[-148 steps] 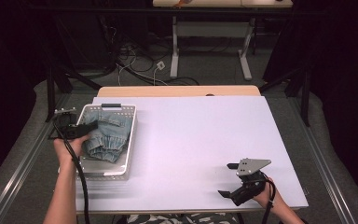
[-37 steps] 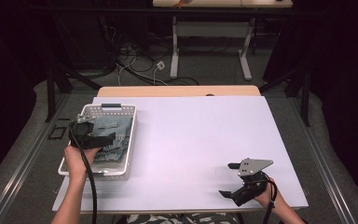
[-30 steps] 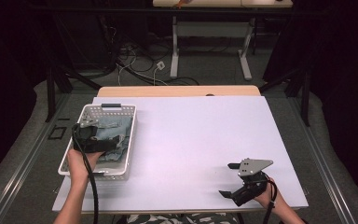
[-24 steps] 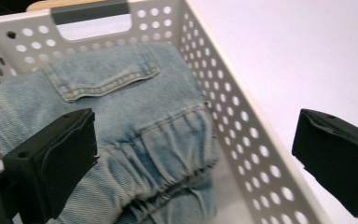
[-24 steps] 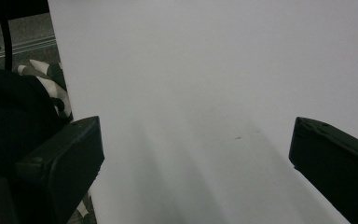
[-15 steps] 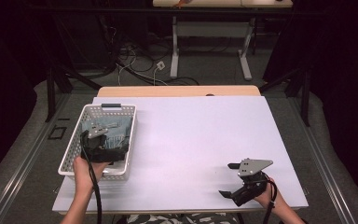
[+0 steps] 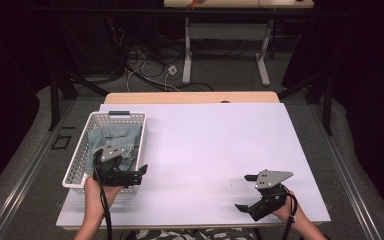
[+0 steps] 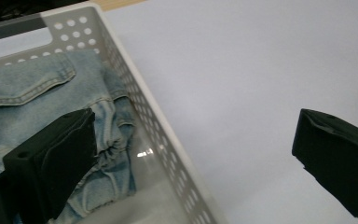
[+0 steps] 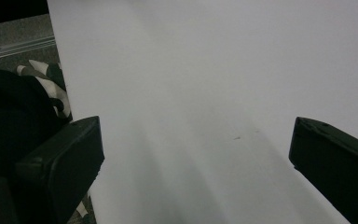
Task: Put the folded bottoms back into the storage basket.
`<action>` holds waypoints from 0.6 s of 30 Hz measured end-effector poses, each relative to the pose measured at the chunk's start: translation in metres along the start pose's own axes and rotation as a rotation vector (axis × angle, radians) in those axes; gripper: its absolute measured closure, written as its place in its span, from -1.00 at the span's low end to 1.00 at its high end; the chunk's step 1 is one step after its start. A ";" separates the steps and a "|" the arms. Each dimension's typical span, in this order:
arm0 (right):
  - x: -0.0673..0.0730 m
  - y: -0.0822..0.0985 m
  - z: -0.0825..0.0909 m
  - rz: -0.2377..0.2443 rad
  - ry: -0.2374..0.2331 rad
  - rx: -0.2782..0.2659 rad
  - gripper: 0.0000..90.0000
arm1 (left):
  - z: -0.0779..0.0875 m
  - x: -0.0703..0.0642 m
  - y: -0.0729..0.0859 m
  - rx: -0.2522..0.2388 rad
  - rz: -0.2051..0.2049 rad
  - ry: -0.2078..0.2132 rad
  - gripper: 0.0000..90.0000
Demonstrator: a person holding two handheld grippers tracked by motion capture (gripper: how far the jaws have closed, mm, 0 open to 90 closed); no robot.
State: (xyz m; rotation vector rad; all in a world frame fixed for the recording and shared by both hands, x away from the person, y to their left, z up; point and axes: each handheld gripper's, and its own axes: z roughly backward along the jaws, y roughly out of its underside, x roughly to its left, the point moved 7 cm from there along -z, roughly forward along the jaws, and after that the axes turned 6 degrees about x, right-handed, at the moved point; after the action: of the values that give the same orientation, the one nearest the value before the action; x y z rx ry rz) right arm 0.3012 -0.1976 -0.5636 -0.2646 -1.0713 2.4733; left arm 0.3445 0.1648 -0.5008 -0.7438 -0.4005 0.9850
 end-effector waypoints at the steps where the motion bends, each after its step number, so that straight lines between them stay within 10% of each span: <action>1: 0.000 0.000 0.000 0.000 0.001 0.000 -0.94 | 0.001 -0.002 0.000 0.000 -0.009 0.001 -1.00; 18: 0.000 0.000 0.000 0.000 0.002 0.000 -0.94 | 0.007 -0.038 0.016 -0.004 -0.078 0.058 -1.00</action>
State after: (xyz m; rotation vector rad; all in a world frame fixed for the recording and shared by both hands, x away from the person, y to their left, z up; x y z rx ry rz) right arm 0.3012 -0.1974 -0.5638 -0.2672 -1.0698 2.4721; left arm 0.3114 0.1398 -0.5071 -0.7530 -0.3787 0.8875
